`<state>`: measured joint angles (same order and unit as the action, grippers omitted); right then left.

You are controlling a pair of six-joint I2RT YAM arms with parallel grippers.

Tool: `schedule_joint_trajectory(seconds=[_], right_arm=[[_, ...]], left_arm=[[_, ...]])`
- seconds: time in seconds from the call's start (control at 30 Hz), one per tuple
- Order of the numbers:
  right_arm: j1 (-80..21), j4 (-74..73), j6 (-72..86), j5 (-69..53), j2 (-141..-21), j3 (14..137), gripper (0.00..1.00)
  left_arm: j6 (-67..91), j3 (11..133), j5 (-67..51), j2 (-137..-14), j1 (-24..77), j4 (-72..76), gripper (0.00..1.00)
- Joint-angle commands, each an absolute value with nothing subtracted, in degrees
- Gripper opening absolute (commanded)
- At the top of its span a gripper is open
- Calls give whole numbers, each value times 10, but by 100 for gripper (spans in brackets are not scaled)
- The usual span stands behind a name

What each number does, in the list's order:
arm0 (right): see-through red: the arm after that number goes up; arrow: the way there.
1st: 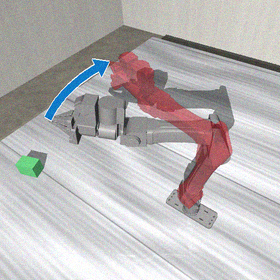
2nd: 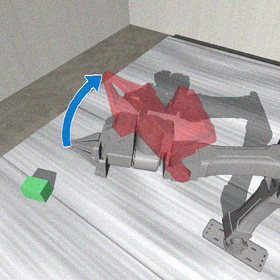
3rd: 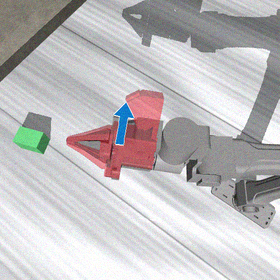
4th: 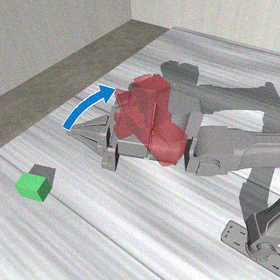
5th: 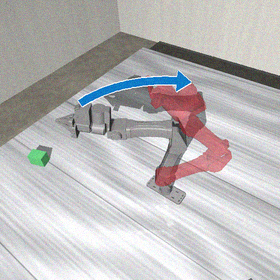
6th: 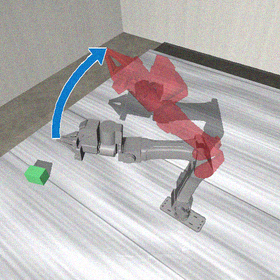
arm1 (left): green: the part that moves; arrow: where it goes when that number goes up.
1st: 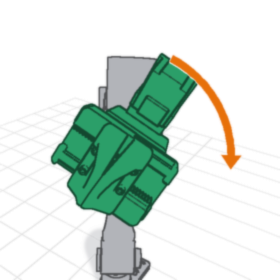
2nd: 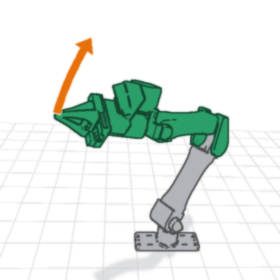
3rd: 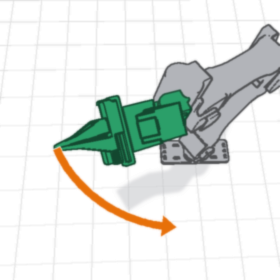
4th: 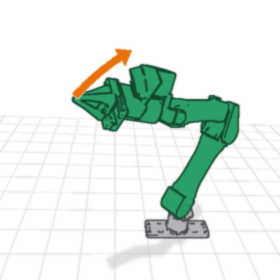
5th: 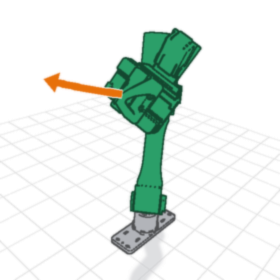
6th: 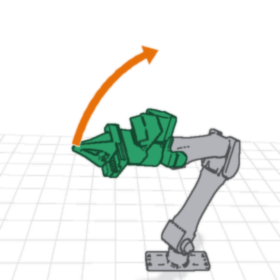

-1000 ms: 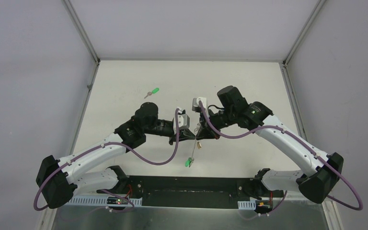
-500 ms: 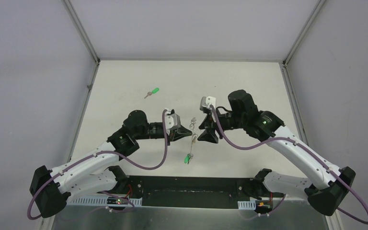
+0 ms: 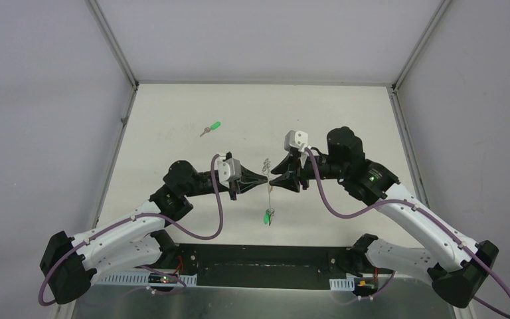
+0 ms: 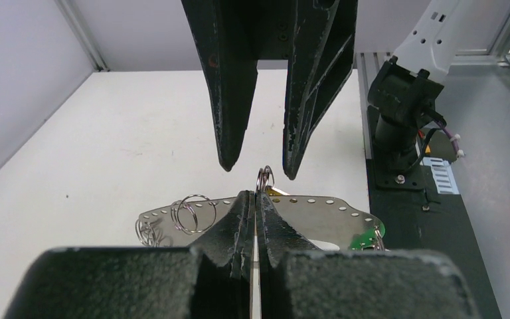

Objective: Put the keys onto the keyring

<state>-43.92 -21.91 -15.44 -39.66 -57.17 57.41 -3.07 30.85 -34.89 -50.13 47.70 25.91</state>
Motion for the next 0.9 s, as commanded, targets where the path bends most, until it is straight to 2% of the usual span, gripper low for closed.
schedule_joint_trajectory(seconds=[0.0, 0.4, 0.47, 0.5, 0.67, 0.87], right_arm=[[-441, -178, -149, -409, -566, 572, 38], [-441, -192, -149, -409, -566, 565, 38], [-441, -191, -155, -425, -567, 566, 15], [-442, -191, -155, -426, -567, 567, 12], [-441, -191, -157, -432, -568, 570, 0], [-442, -194, -157, -449, -571, 570, 0]], left_arm=[[-18, 310, -360, -493, 483, 341, 0], [-16, 312, -361, -493, 483, 341, 0], [-17, 313, -361, -493, 483, 340, 0], [-16, 314, -361, -494, 483, 339, 0], [-12, 314, -363, -498, 483, 340, 0], [-10, 315, -365, -501, 483, 335, 0]])
